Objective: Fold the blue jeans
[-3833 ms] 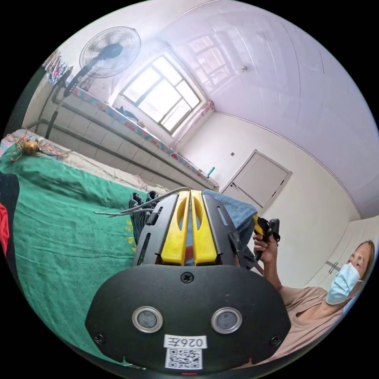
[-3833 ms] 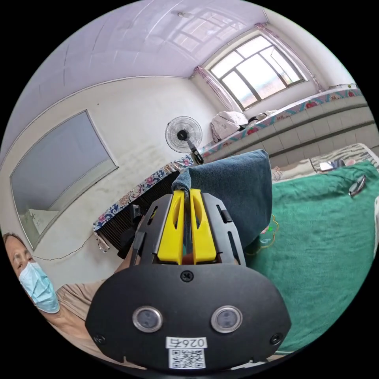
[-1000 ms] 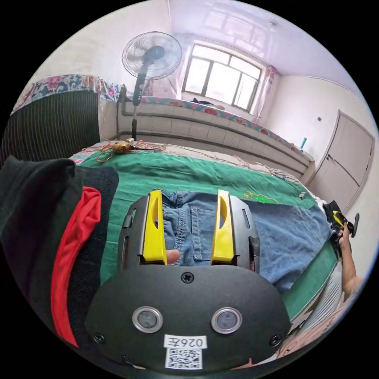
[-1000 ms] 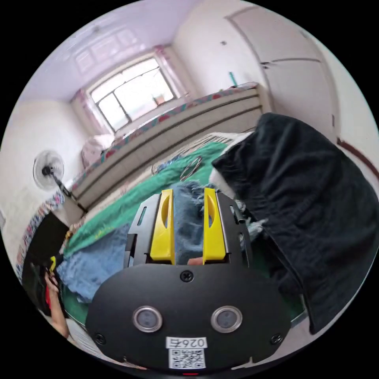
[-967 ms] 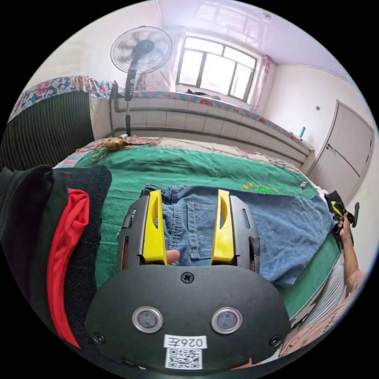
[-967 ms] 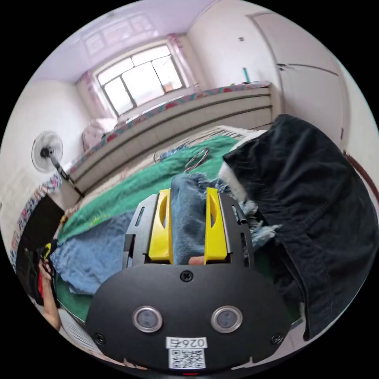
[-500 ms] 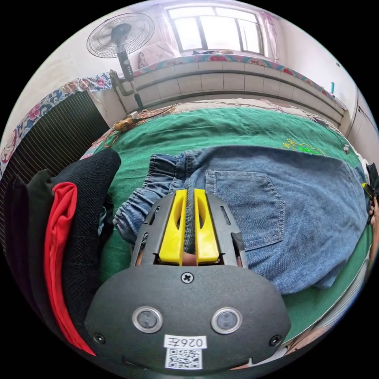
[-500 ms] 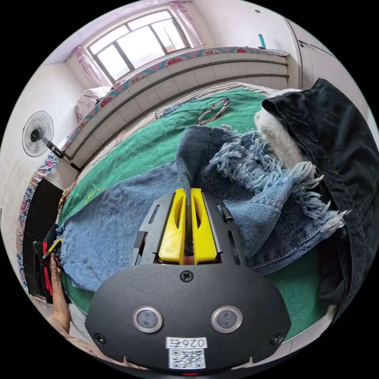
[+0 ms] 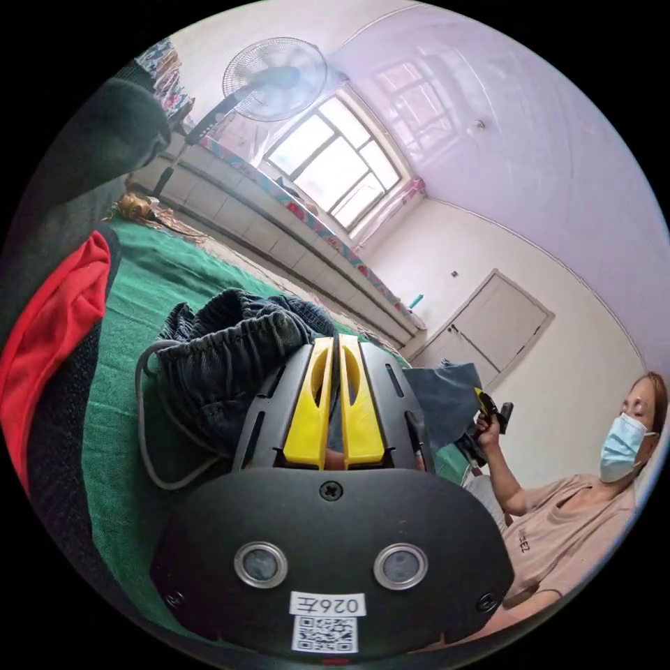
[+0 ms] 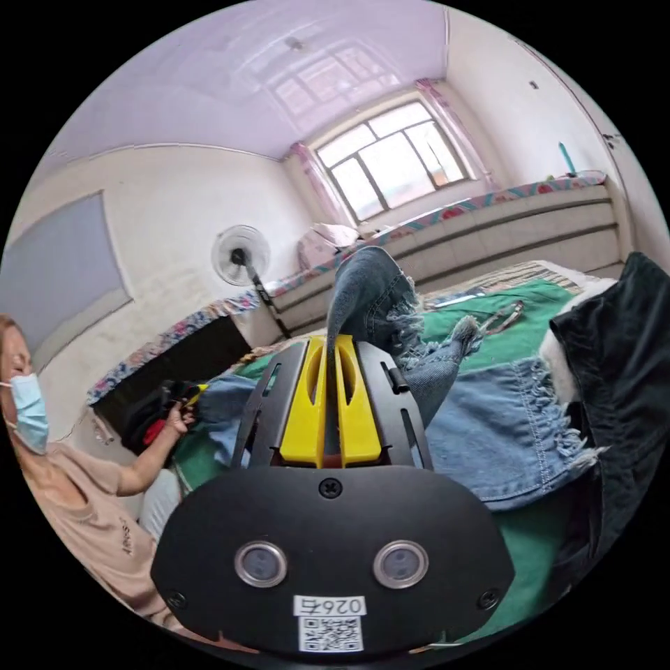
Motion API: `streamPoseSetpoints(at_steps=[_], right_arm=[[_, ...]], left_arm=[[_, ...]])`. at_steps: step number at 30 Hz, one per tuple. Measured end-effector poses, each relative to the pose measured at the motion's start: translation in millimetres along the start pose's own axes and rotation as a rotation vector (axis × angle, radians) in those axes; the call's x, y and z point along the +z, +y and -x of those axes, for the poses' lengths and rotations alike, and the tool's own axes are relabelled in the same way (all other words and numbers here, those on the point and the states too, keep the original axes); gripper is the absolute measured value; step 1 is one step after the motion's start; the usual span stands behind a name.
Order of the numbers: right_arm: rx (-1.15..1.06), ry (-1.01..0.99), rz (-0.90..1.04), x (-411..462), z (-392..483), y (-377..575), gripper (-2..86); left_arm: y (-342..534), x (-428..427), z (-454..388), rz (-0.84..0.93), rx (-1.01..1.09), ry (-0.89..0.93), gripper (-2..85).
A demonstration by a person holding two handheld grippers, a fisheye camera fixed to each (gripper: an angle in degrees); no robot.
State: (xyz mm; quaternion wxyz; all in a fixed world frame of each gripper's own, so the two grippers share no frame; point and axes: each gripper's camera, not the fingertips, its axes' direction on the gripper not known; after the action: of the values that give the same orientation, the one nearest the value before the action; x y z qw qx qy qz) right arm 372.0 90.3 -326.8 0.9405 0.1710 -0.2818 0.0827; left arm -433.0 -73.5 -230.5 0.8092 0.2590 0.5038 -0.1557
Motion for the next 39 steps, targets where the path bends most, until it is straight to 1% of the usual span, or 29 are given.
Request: streamPoseSetpoints(at_steps=[1,3,5,7,9,10,12,13,15,17,18,19,20,21,23,24,26,28,29,30,31,32,33,34,35,36,37,38,39], right_arm=[[-0.003,-0.05,-0.021,-9.2,-1.0,0.8,-1.6],[-0.008,-0.211,-0.095,-45.0,-8.9,3.7,-1.5],[-0.004,-0.291,-0.133,-70.3,-17.0,7.2,-1.5],[0.027,-0.307,-0.133,-94.0,-24.7,11.3,-1.6],[0.061,-0.197,-0.086,-119.7,-25.8,19.7,-1.5],[0.072,-0.169,-0.067,-123.9,-25.6,22.3,-1.5],[0.106,-0.075,0.047,-130.8,-24.4,34.5,-1.5],[0.113,-0.047,0.091,-129.9,-24.0,37.7,-1.5],[0.153,0.109,0.273,-118.0,-23.5,51.3,-1.5],[0.196,0.219,0.379,-106.3,-26.7,59.5,-1.3],[0.224,0.26,0.424,-100.2,-29.7,62.5,-1.0],[0.241,0.276,0.437,-98.2,-31.1,63.1,-0.9],[0.263,0.293,0.427,-98.4,-31.4,62.3,-0.3],[0.285,0.32,0.392,-103.4,-29.3,59.3,0.8],[0.297,0.373,0.316,-115.0,-21.2,52.6,2.5],[0.283,0.404,0.249,-123.0,-12.0,47.4,3.2],[0.23,0.43,0.164,-127.3,6.0,37.5,3.2],[0.162,0.399,0.14,-114.7,22.8,24.5,2.8],[0.127,0.352,0.17,-96.4,30.5,15.0,1.9],[0.113,0.303,0.223,-73.0,34.2,6.1,1.0],[0.11,0.281,0.255,-59.5,34.9,1.9,0.5],[0.112,0.266,0.325,-30.5,34.5,-5.1,-0.2],[0.121,0.298,0.4,-1.2,32.4,-9.9,-0.5],[0.127,0.328,0.446,13.2,30.3,-11.5,-0.6],[0.13,0.407,0.576,41.2,25.0,-12.0,-0.7],[0.093,0.483,0.741,65.6,22.0,-7.5,-0.8],[0.063,0.507,0.828,75.0,21.8,-3.2,-0.8],[0.0,0.534,0.992,87.7,23.2,8.8,-0.9],[-0.037,0.53,1.047,87.4,27.1,18.4,-0.9]], left_arm=[[3.5,-7.5,0.3,-0.022,-0.004,0.051,-0.6],[18.6,-36.2,3.4,-0.093,-0.038,0.202,-0.6],[27.6,-52.3,-6.9,-0.066,-0.022,0.206,-0.7],[36.3,-63.1,-22.8,0.0,0.002,0.162,-0.8],[49.9,-68.3,-40.3,0.132,0.014,0.097,-0.8],[53.7,-69.2,-44.4,0.16,0.019,0.07,-0.8],[68.1,-70.3,-57.0,0.265,0.03,-0.026,-0.7],[71.1,-70.2,-59.0,0.286,0.026,-0.048,-0.7],[80.9,-66.8,-68.4,0.358,0.021,-0.148,-0.7],[86.2,-63.0,-78.8,0.388,0.022,-0.23,-0.7],[89.0,-64.1,-89.0,0.369,0.031,-0.281,-0.7],[90.2,-66.6,-95.3,0.346,0.039,-0.309,-0.7],[93.4,-75.4,-109.9,0.268,0.063,-0.37,-0.6],[97.3,-85.0,-124.3,0.186,0.079,-0.429,-0.4],[101.2,-91.5,-146.4,0.096,0.12,-0.51,0.4],[101.0,-85.2,-160.3,0.074,0.165,-0.552,1.8],[95.2,-57.3,-176.3,0.092,0.24,-0.56,3.8],[85.9,-11.0,-186.9,0.159,0.323,-0.526,5.0],[79.7,27.5,-192.1,0.216,0.38,-0.523,5.0],[74.6,68.8,-196.3,0.268,0.434,-0.557,4.6],[73.0,89.8,-198.0,0.291,0.463,-0.59,3.2],[72.2,133.2,-199.4,0.339,0.522,-0.683,0.4],[73.6,174.7,-195.1,0.427,0.554,-0.784,-0.2],[75.6,195.8,-190.1,0.508,0.567,-0.833,-0.4],[83.9,234.8,-173.7,0.717,0.578,-0.928,-0.6],[100.2,263.8,-152.0,0.963,0.598,-0.993,-0.7],[112.0,273.7,-140.4,1.096,0.613,-0.988,-0.7],[135.7,280.9,-119.5,1.285,0.619,-0.938,-0.7],[140.0,268.8,-122.1,1.179,0.677,-0.896,-0.8]])
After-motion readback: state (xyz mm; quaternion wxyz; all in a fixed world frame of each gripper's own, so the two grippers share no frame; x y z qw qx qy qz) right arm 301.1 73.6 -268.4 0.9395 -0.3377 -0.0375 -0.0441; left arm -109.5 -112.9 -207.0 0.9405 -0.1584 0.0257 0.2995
